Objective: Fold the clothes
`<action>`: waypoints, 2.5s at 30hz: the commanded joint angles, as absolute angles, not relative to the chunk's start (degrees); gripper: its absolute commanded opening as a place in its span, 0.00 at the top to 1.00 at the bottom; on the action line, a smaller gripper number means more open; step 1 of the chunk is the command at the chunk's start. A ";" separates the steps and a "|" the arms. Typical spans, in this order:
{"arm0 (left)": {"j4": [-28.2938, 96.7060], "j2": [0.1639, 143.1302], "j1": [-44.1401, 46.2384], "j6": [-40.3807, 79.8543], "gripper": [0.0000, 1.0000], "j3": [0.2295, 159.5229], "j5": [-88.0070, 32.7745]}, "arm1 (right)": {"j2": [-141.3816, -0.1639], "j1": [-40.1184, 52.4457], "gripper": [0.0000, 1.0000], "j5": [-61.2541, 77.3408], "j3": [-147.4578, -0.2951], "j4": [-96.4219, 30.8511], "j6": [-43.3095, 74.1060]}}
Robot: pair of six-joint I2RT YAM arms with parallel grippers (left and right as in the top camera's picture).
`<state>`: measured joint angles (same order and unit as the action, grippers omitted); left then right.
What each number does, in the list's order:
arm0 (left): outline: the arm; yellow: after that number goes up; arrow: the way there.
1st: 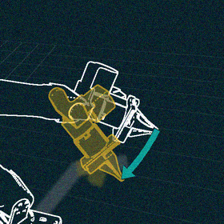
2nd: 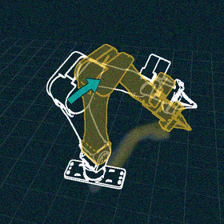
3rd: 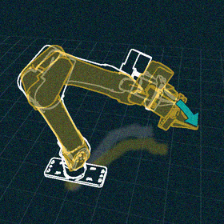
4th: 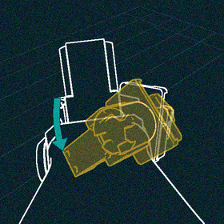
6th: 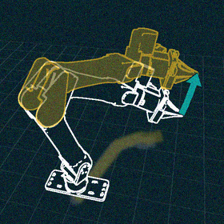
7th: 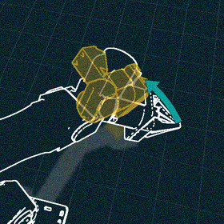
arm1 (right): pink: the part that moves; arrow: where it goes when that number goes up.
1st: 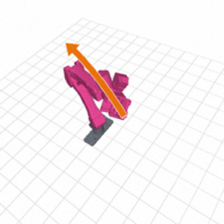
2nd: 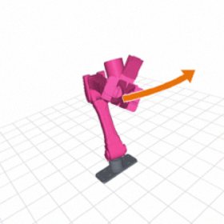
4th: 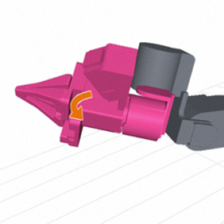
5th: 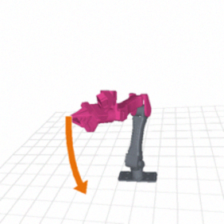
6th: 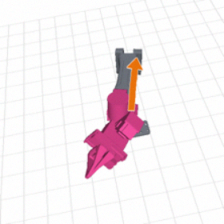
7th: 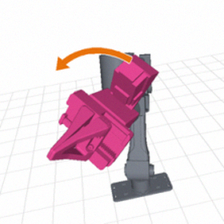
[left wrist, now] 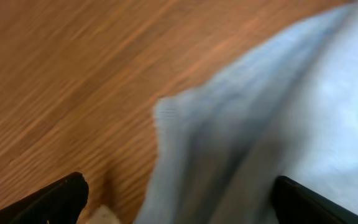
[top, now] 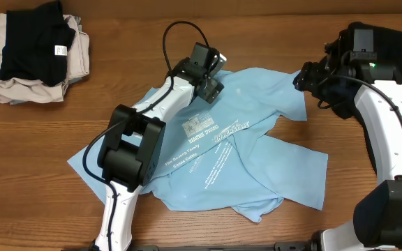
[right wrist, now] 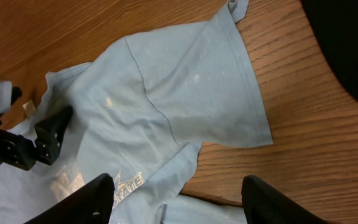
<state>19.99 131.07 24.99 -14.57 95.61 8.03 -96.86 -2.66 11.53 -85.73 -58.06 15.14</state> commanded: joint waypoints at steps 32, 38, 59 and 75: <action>63.02 133.82 -3.40 -1.32 0.00 131.68 15.35 | -106.74 -2.59 0.25 12.08 -85.47 -69.21 16.60; 76.16 133.80 -3.42 0.25 0.00 144.84 11.16 | -104.62 -2.83 0.27 11.09 -85.45 -75.90 18.83; 77.10 133.56 -3.20 -1.28 0.00 150.80 0.19 | -75.59 -3.51 0.28 -1.48 -50.39 -61.30 46.48; 75.77 133.84 -3.27 -1.30 0.00 150.47 0.19 | -75.66 -3.51 0.38 -5.10 -36.42 -47.99 53.28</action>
<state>75.94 134.15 -3.27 -1.19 149.62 1.02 -75.99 -3.36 -2.87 -38.63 -48.90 51.16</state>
